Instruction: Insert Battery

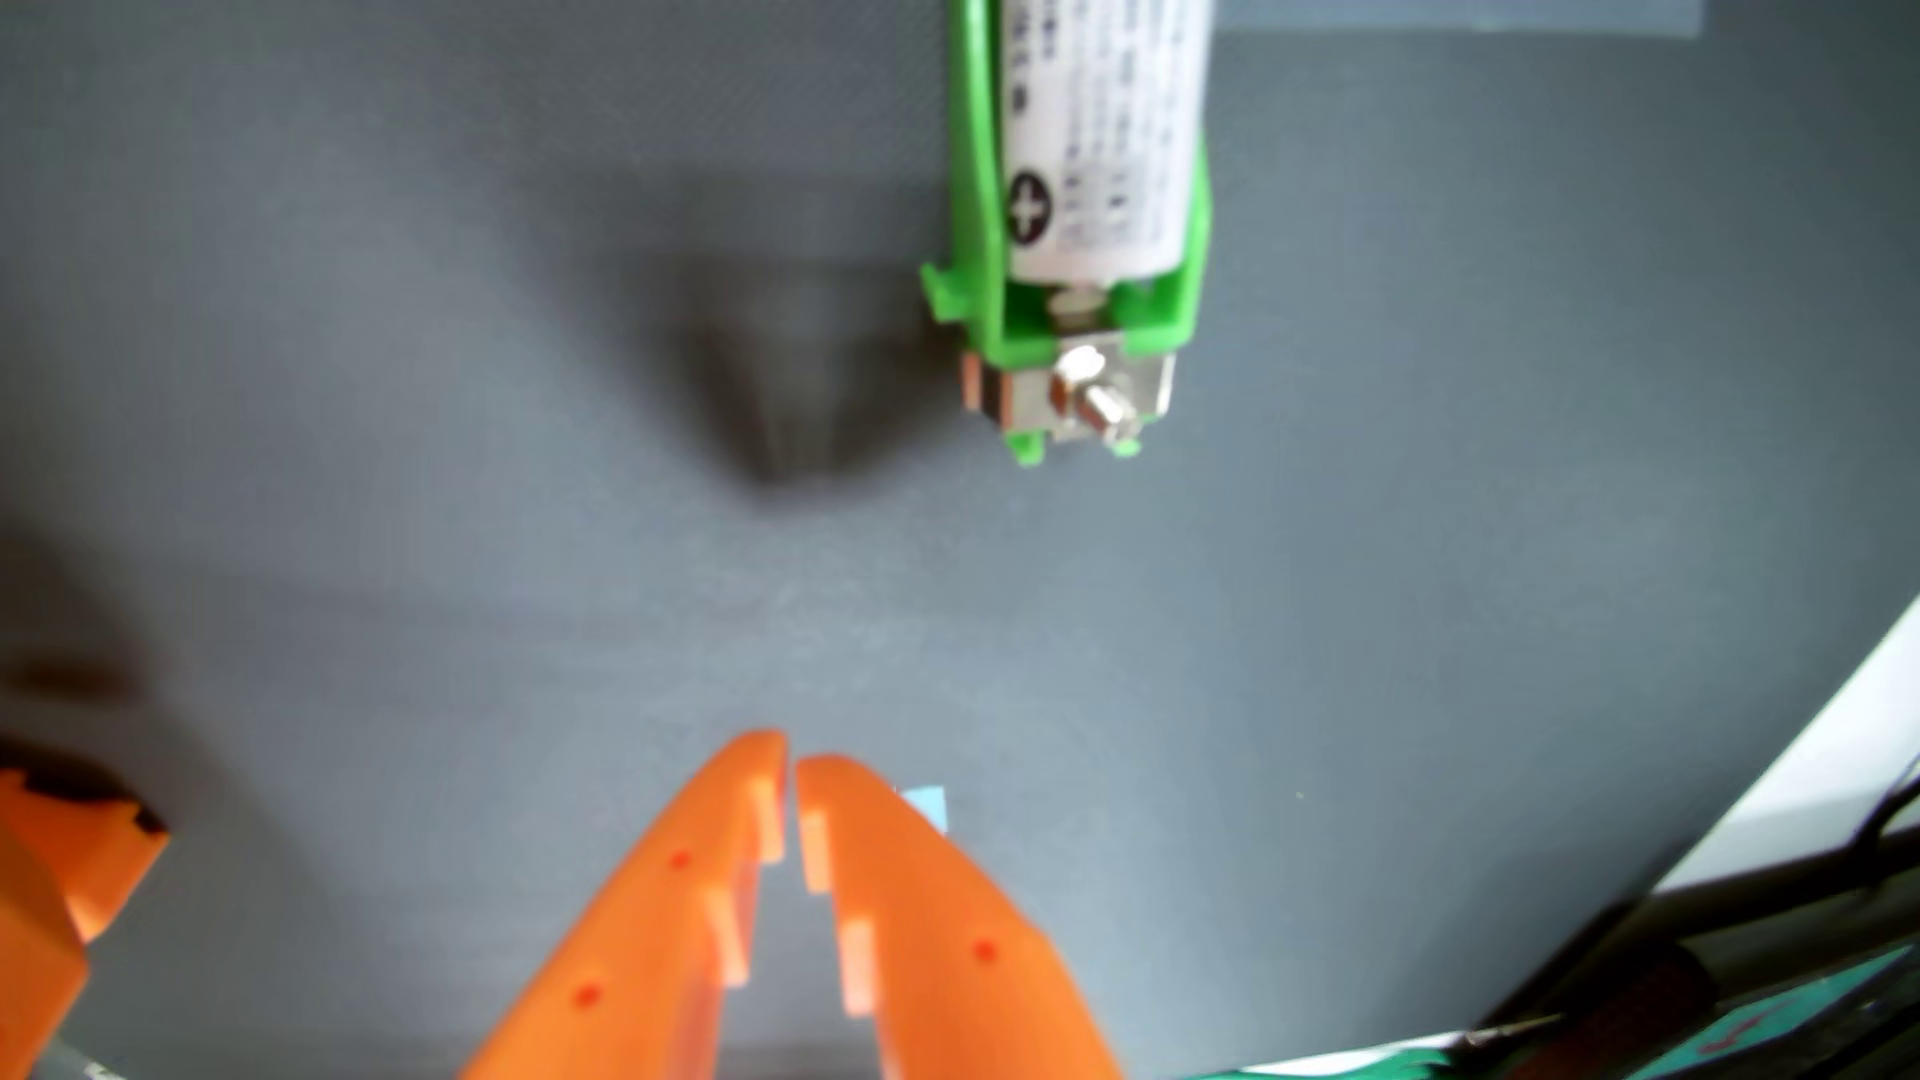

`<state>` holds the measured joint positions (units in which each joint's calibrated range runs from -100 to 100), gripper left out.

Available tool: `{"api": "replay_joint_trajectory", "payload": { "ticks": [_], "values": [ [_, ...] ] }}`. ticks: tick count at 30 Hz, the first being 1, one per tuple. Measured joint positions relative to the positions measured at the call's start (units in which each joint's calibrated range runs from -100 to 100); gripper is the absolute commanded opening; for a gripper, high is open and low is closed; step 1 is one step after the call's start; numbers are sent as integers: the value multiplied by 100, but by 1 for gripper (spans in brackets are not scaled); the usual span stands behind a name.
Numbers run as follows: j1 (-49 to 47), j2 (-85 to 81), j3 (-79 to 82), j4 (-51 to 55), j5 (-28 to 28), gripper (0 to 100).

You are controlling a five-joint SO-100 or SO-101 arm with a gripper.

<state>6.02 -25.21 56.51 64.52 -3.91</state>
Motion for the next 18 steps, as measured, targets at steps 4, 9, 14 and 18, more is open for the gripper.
{"api": "replay_joint_trajectory", "payload": {
  "ticks": [4, 9, 14, 18],
  "values": [
    [0, 0, 81, -33, 36, 2],
    [0, 0, 90, -8, 31, 2],
    [0, 0, 90, 0, 31, 2],
    [0, 0, 226, -67, 10, 2]
  ]
}}
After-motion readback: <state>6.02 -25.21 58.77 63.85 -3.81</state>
